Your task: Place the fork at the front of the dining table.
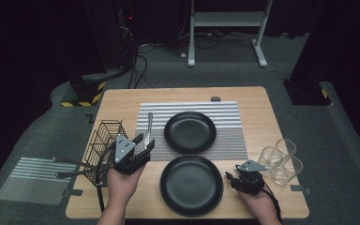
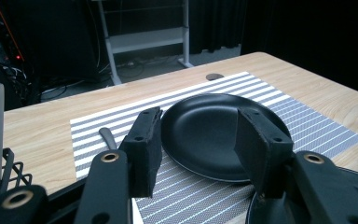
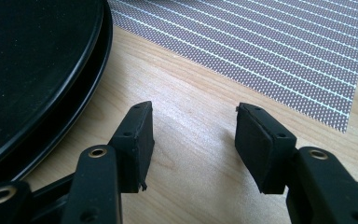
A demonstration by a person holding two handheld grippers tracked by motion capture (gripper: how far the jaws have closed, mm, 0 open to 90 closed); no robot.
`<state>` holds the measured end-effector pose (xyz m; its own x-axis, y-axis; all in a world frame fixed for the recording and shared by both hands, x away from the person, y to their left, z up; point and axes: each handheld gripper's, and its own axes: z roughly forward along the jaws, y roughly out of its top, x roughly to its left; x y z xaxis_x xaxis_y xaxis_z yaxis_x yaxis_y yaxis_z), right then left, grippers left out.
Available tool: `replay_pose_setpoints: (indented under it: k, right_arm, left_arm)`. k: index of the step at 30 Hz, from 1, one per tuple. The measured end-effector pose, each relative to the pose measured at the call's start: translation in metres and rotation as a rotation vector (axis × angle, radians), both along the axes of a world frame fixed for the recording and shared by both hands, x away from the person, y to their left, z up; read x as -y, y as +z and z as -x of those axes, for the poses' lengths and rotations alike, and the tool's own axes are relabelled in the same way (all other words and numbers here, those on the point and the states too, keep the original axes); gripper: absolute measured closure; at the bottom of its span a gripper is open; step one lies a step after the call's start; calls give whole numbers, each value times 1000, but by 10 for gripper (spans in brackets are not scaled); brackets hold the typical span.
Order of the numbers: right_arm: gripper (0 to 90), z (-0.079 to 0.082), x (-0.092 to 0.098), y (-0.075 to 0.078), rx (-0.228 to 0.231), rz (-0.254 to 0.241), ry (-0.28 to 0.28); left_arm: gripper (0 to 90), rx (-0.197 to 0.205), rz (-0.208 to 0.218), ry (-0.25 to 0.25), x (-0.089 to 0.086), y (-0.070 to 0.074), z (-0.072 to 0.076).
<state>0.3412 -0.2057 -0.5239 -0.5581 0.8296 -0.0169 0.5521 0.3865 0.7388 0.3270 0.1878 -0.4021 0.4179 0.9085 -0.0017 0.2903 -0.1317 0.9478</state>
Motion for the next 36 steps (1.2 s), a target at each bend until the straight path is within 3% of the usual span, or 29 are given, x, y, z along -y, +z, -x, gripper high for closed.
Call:
replay_pose_setpoints:
  k: [4, 5, 7, 16, 17, 18, 20, 25, 36]
  right_arm:
    - [465, -2, 1, 0, 2, 0, 6]
    - [464, -2, 1, 0, 0, 4, 13]
    - [465, -3, 1, 0, 3, 11, 22]
    - [464, -1, 1, 0, -1, -1, 17]
    - [464, -1, 1, 0, -1, -1, 18]
    - [463, -1, 1, 0, 1, 0, 19]
    - [463, 0, 2, 0, -1, 4, 23]
    - [462, 0, 1, 0, -3, -3, 22]
    - [462, 0, 2, 0, 0, -1, 27]
  left_arm:
    - [511, 12, -12, 1, 1, 5, -1]
    - [511, 10, 2, 9, 1, 6, 0]
    - [511, 17, -25, 11, -2, 9, 1]
    - [517, 30, -19, 52, -7, 20, 0]
    - [517, 32, -44, 48, -9, 22, -1]
    - [517, 28, -23, 67, -9, 23, -2]
    - [518, 38, -53, 70, -13, 25, -5]
    - [515, 37, -65, 95, -21, 29, -9]
    - [486, 54, -62, 133, -42, 42, -16]
